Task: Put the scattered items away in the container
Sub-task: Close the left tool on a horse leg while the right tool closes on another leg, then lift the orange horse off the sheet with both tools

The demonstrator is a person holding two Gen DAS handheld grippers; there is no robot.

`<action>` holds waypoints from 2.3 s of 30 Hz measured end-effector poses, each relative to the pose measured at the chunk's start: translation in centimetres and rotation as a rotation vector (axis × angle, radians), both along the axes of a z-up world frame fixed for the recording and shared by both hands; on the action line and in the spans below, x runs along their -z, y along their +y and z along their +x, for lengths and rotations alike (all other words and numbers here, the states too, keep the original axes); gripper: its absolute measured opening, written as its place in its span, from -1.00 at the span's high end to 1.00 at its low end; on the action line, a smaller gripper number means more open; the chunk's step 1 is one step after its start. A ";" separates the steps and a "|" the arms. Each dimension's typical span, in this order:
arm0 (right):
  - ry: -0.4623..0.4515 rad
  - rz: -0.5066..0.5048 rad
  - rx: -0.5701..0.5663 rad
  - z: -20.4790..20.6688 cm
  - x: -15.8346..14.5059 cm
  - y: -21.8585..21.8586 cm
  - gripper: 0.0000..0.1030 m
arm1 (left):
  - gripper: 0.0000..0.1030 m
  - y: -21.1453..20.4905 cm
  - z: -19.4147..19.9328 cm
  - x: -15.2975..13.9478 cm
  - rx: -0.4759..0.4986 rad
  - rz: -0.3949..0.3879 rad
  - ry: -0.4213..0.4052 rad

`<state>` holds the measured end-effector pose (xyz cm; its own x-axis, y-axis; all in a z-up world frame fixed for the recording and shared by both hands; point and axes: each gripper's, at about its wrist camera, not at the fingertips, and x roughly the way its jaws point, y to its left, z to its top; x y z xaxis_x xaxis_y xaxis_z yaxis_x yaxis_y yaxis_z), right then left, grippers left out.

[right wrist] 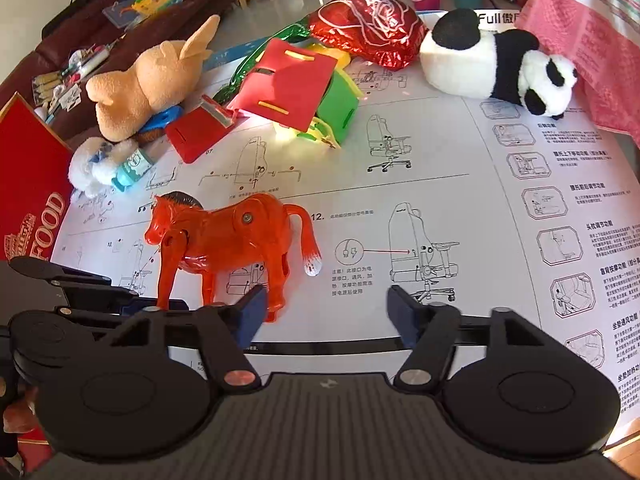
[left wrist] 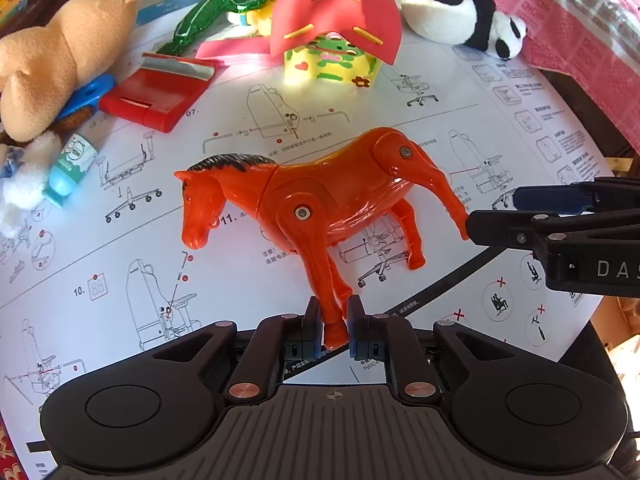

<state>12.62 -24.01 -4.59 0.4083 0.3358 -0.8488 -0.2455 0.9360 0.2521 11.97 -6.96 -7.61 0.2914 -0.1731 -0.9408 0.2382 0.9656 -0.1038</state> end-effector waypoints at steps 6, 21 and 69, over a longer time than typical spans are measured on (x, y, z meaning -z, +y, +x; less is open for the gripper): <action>-0.044 -0.015 -0.073 0.7 -0.1 2.0 0.05 | 0.82 0.1 0.0 0.4 0.010 -0.009 0.005; -0.051 -0.018 -0.115 1.6 1.6 2.5 0.57 | -0.02 -0.4 0.5 -1.9 0.025 0.055 -0.066; 0.012 -0.013 -0.118 0.6 2.0 3.7 0.75 | 0.86 -1.7 -1.1 -0.7 0.076 0.165 -0.120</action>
<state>13.19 -20.32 -6.62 0.3563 0.3702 -0.8579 -0.3514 0.9039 0.2440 10.90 -8.65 -6.92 0.3949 -0.0454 -0.9176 0.3122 0.9460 0.0876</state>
